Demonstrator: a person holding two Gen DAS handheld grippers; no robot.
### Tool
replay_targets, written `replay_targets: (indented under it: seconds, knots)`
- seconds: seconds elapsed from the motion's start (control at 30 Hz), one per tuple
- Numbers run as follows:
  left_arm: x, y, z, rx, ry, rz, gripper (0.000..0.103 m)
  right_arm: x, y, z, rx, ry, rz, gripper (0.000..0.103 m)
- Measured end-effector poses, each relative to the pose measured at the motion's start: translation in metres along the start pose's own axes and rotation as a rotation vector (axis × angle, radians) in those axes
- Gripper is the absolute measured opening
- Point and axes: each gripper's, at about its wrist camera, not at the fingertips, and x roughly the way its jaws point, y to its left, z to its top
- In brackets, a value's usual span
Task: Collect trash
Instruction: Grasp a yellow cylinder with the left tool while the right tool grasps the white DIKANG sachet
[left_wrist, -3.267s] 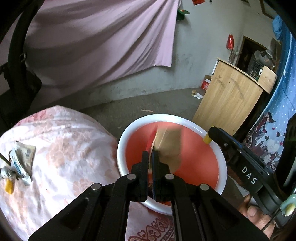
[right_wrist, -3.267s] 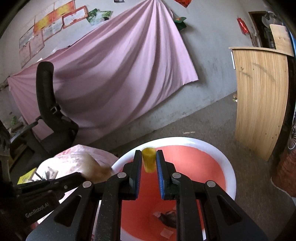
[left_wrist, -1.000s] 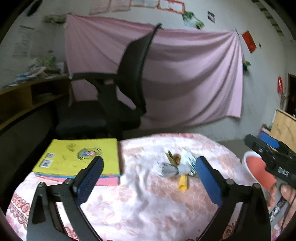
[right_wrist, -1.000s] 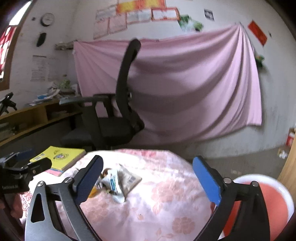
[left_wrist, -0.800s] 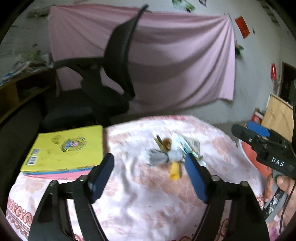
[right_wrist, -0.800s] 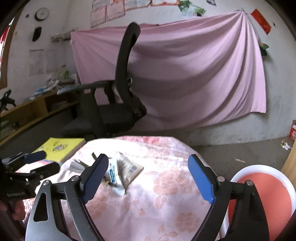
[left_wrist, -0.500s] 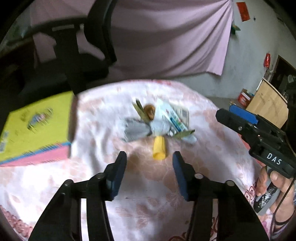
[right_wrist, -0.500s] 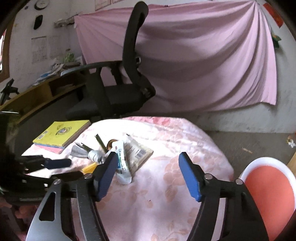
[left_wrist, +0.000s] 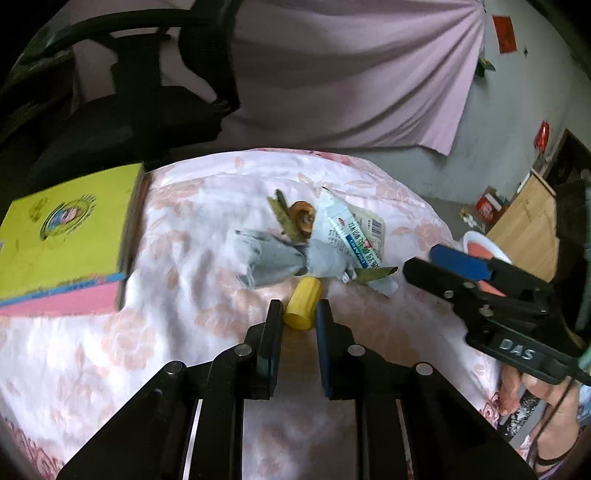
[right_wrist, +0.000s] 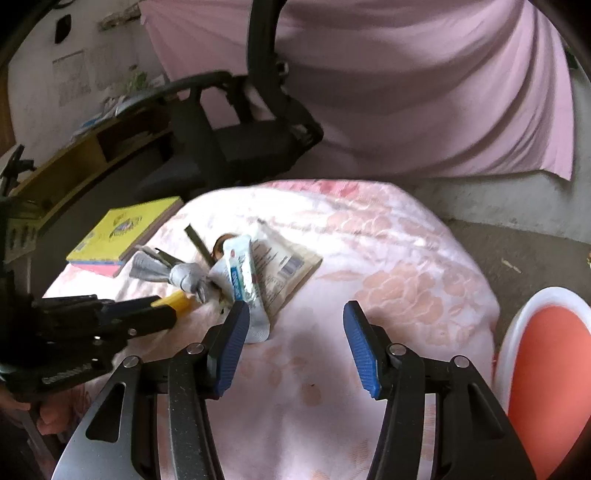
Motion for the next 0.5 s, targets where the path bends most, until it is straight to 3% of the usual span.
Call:
replay_targets:
  seconds: [0.23,0.33,0.5]
  knots:
    - [-0.015,0.021,-0.011,-0.12,-0.044,0.012,0.014,0.011,0.015,-0.002,-0.079,0.059,0.0,0.051]
    - [-0.016,0.022,-0.009,-0.124,-0.044,0.01,0.014,0.016,0.022,-0.003,-0.115,0.086,-0.018,0.05]
    - [-0.018,0.02,-0.009,-0.124,-0.038,0.009,0.014,0.024,0.034,-0.003,-0.181,0.118,-0.026,0.037]
